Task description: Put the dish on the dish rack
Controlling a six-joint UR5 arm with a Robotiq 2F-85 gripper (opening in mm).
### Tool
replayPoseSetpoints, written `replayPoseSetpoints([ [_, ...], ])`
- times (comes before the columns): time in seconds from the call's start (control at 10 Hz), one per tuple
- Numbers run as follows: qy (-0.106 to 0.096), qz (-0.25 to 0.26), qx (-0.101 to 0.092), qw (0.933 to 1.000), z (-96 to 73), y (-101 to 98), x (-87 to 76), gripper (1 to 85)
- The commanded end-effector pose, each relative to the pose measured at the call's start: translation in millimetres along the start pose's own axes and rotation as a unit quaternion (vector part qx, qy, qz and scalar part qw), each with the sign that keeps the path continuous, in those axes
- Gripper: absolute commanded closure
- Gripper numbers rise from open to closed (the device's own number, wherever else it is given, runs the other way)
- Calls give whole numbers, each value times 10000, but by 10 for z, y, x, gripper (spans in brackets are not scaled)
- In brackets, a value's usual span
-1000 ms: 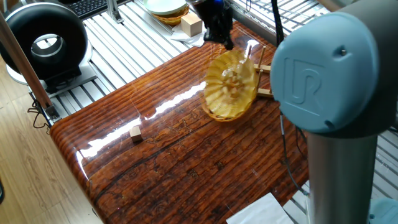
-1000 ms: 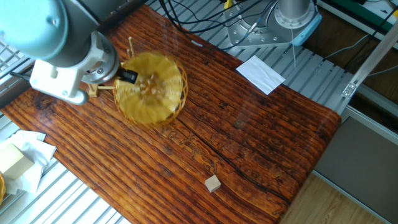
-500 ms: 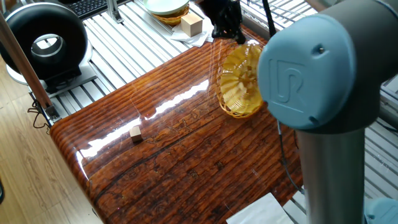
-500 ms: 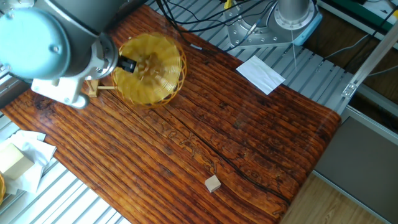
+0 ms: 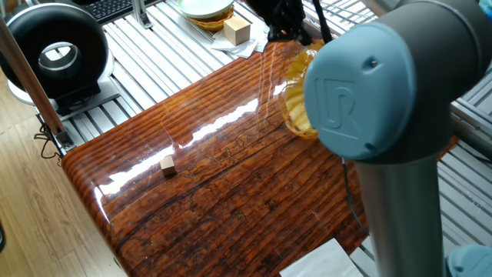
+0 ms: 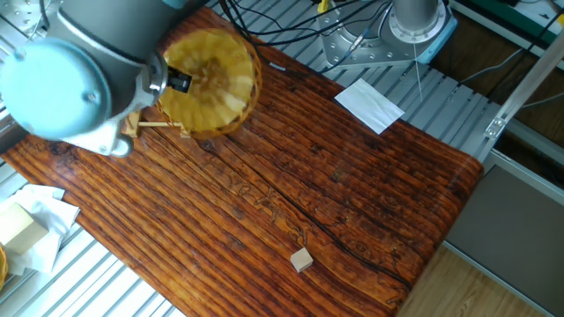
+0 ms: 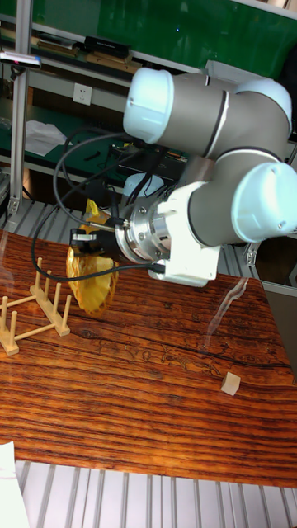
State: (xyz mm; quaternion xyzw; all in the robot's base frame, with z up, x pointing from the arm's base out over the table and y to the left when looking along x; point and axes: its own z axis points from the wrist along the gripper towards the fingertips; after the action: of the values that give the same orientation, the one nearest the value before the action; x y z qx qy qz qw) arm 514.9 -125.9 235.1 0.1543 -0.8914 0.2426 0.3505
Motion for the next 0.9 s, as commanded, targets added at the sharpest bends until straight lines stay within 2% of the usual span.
replayPoseSetpoints([
  [0.0,396,-219,293,9985,-69,-97,197,847],
  [0.1,492,-268,274,9981,-74,-88,246,847],
  [0.2,551,-301,345,9974,-72,-133,273,847],
  [0.3,533,-314,383,9973,-49,-173,258,847],
  [0.5,448,-232,543,9973,13,-310,204,847],
  [0.7,564,-168,846,9947,11,-496,267,847],
  [0.8,608,-148,910,9939,12,-537,293,847],
])
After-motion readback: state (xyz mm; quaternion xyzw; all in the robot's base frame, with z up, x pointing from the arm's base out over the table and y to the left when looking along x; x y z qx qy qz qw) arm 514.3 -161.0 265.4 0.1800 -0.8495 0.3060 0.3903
